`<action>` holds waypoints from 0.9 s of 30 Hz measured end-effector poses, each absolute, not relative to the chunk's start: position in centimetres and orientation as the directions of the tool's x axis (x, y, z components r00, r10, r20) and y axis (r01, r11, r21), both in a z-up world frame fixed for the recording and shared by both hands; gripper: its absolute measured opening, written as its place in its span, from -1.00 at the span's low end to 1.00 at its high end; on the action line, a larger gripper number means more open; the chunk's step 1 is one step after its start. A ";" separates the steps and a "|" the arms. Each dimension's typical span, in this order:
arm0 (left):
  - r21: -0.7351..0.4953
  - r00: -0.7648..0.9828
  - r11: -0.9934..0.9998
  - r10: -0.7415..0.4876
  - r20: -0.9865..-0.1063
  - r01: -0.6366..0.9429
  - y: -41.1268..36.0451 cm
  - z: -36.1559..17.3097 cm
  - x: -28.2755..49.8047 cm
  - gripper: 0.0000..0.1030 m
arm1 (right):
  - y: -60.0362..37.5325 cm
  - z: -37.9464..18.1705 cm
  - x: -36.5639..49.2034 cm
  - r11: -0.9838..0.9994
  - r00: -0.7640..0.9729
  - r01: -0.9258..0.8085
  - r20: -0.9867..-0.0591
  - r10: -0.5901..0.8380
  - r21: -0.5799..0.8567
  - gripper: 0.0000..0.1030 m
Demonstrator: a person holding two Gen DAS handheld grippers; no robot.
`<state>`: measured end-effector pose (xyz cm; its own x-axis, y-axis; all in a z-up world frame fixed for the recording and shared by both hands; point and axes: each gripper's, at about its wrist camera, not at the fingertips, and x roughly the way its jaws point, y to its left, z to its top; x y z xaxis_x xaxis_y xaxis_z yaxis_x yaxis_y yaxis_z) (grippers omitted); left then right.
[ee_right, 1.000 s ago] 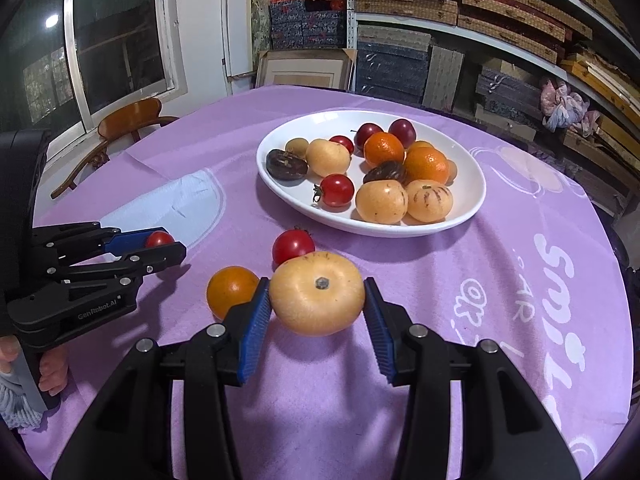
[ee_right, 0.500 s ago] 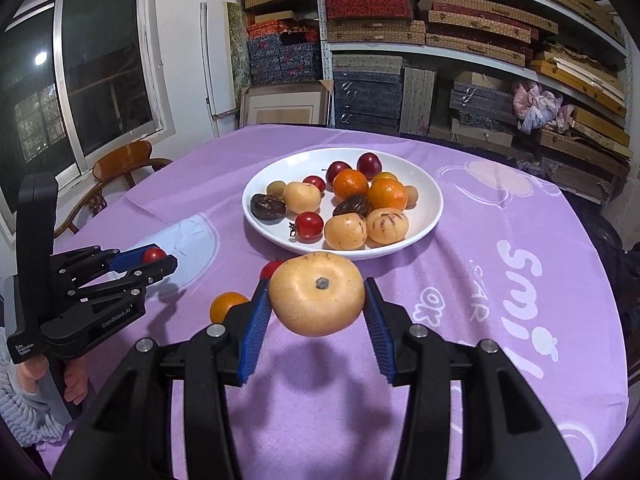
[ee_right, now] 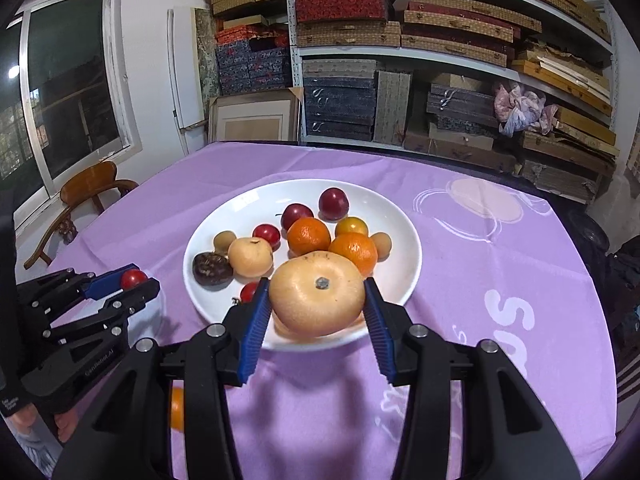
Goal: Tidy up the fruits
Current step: 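Carry the tomato and tan fruit onto the white plate and open both grippers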
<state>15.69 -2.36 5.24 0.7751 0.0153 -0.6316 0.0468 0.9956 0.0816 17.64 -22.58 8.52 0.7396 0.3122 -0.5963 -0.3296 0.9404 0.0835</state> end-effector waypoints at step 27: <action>0.064 0.705 0.967 -0.135 -0.696 0.248 -4.7 2.6 10.6 0.14 | -26.6 5.2 14.1 0.942 0.745 -0.306 -0.581 0.326 0.136 0.59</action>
<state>10.63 -4.68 2.60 0.7054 -0.1350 -0.6958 0.2482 0.9666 0.0641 14.07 -26.62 5.18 0.7454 0.3265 -0.5812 -0.3065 0.9421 0.1361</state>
